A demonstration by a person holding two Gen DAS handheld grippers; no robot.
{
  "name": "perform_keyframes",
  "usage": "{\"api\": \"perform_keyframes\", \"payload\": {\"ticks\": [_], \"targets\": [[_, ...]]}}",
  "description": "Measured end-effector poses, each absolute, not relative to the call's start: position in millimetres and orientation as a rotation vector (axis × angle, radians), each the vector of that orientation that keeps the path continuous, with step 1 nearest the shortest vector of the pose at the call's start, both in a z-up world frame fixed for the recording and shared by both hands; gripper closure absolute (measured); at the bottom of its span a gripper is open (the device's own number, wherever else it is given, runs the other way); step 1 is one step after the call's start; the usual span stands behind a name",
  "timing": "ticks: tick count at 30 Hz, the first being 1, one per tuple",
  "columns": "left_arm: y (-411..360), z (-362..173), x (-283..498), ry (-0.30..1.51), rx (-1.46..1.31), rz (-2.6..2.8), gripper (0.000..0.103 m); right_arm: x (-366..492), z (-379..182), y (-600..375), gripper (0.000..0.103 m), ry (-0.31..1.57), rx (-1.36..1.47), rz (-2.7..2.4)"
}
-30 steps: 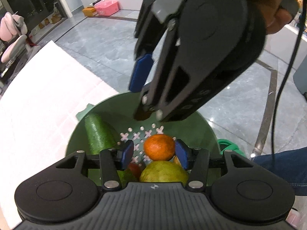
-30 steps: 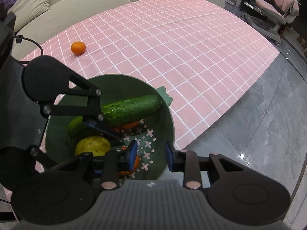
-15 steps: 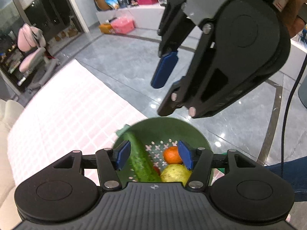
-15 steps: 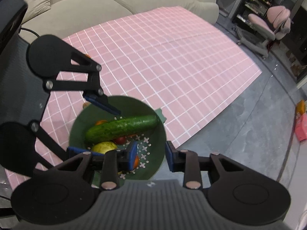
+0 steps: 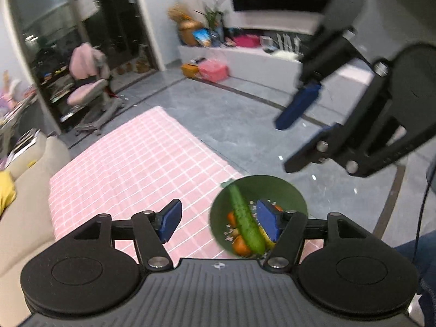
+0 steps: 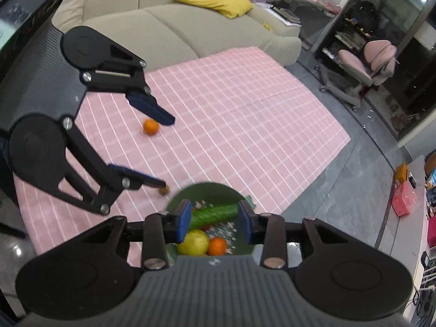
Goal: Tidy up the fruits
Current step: 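Move both open tools back down toward the remaining fruit on the cloth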
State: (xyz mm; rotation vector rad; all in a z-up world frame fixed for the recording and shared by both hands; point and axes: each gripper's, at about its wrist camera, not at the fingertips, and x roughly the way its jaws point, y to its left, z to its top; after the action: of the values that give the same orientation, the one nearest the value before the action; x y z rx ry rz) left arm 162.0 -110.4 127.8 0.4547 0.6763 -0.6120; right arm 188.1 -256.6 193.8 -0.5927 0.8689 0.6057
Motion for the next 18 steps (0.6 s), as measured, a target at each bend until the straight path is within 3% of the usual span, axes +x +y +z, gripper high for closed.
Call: {"api": "perform_keyframes", "payload": {"ticks": [7,18], "targets": [[-46.6,119.1,132.4,0.695,0.388,-0.541,0.027,143.9,185.4,-209.6,0.064,0.841,-0.398,0.511],[39.1,65.7,140.5,0.781,0.254,-0.435,0.027,107.3,96.1,-157.6,0.064,0.813,-0.018,0.277]]}}
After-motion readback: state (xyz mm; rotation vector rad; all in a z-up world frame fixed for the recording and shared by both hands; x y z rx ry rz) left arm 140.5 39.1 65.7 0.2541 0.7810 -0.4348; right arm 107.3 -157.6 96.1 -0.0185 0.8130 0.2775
